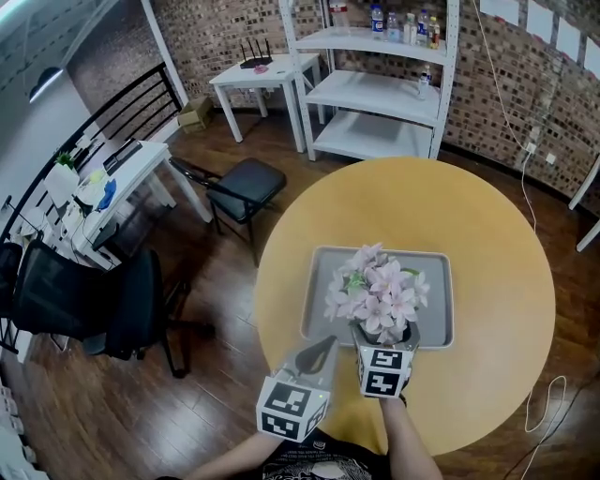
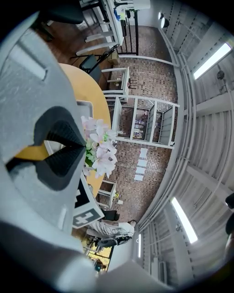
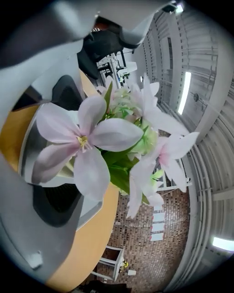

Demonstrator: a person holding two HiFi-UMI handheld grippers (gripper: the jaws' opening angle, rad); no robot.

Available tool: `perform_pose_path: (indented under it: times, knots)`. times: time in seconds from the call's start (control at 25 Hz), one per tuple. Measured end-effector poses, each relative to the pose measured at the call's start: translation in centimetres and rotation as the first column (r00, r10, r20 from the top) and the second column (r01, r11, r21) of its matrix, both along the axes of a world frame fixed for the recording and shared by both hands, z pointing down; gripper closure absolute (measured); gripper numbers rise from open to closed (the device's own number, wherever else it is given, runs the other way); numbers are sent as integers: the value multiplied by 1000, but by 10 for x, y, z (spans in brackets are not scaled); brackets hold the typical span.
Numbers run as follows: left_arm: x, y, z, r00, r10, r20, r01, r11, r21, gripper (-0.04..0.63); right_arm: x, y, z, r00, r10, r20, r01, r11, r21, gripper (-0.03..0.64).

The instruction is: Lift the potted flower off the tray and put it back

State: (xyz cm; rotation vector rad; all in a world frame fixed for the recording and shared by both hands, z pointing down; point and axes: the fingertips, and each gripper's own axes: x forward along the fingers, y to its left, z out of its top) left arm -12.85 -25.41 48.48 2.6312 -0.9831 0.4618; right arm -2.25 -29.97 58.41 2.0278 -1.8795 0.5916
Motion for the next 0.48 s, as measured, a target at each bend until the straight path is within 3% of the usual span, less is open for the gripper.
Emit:
perform_pose_path:
  times: [0.2,0.48]
  knots:
    - [-10,-9,5,1000,0,5,0,1000,6,592,7,-20,13,999,37,-23,-39,998,-51,63]
    - [-21,-13,10,1000,-7,5,7,1000,4,592,9,-36,26,997,62,-55,-68,990,-127,71]
